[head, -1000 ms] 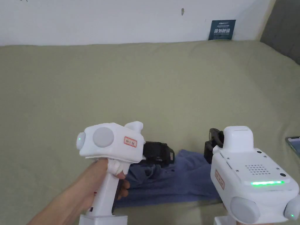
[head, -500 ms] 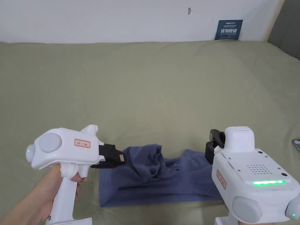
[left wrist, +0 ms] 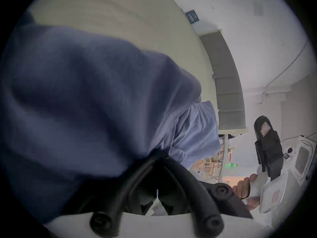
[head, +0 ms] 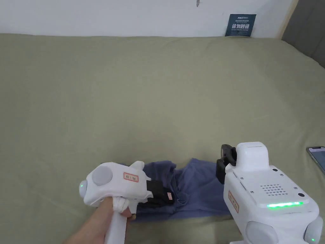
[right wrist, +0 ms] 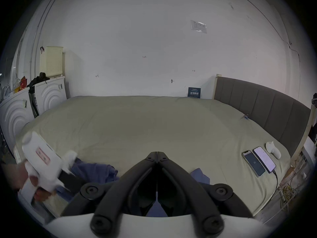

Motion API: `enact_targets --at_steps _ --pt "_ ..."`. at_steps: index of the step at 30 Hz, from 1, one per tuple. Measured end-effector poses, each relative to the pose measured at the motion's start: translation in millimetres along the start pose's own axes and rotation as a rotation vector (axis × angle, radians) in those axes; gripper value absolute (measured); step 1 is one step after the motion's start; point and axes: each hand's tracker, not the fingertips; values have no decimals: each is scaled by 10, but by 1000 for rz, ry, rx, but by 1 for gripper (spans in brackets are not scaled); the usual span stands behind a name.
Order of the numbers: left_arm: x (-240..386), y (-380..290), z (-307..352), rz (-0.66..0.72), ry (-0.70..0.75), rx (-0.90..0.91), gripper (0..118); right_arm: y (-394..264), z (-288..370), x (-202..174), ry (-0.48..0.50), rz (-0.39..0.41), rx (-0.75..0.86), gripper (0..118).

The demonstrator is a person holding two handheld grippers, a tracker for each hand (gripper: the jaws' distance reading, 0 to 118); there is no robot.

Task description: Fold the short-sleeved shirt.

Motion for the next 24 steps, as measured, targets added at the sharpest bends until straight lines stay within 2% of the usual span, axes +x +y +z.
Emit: enact_targets --at_steps 6,9,11,15,19,20,22,23,24 --pt "283 -60 184 -131 111 18 0 37 -29 1 -5 -17 0 0" --pt "378 -78 666 -158 18 109 0 89 -26 -26 -3 -14 12 0" --pt "363 -80 1027 -176 49 186 0 122 -27 -50 4 -10 19 0" --pt "36 -33 1598 -137 129 288 0 161 -24 -125 15 -3 29 0" --pt "-339 -16 1737 -80 204 256 3 170 -29 -203 26 4 36 0" --pt "-380 -11 1720 -73 196 231 20 173 -35 -219 26 5 37 0" --pt "-480 -17 1698 -47 120 216 103 181 -46 -244 30 1 39 0" --pt "-526 -7 1680 -37 63 209 114 183 -54 -259 30 2 39 0" --pt "-555 22 1622 -16 19 188 114 187 -64 -270 30 3 38 0"
